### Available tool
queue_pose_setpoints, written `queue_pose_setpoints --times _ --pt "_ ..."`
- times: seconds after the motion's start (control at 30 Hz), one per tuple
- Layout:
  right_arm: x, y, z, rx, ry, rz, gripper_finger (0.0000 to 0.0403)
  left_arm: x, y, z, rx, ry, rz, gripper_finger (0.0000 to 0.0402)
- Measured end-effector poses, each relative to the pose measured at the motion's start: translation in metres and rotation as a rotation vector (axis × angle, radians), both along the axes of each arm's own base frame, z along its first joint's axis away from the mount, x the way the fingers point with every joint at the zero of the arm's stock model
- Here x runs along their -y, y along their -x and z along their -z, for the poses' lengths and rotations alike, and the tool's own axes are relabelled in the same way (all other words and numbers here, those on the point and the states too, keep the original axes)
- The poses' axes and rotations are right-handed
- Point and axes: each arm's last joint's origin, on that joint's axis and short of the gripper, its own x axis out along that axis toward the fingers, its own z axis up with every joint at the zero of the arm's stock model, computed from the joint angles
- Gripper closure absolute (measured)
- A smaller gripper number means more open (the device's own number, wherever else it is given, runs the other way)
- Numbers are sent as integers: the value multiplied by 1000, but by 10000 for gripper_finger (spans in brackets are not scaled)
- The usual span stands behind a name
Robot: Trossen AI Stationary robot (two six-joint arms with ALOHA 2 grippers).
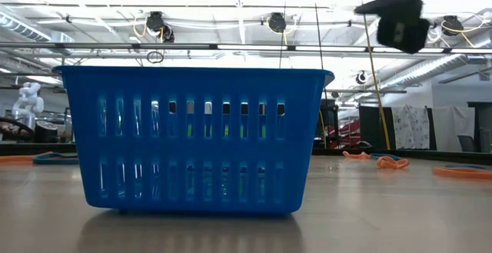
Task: Sort rubber bands into baskets
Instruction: Put the blue rubberband into the red bin
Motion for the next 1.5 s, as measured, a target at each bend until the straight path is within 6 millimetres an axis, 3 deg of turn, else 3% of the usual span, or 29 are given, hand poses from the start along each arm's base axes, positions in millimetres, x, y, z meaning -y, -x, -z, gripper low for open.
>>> queue_pose_setpoints --times 0.23,0.47,0.63,0.8,1.27,1.4,1.5 --pt "23 -7 0 -2 -9 95 259 35 49 15 -96 30 -87 401" --pt "37 -11 0 -13 -49 99 259 62 65 68 -74 104 -80 401" --pt "43 -12 0 -17 -77 135 259 63 72 102 -122 155 -51 401" --pt "42 -12 0 -19 -95 135 259 56 78 118 -181 110 -53 377" --pt "42 -7 8 -131 -130 124 259 48 74 118 -211 102 -58 237" --pt "42 -7 8 -131 -135 127 259 37 63 101 -143 134 -38 232" --pt "42 -7 8 -132 -137 128 259 16 54 82 -52 85 -50 232"
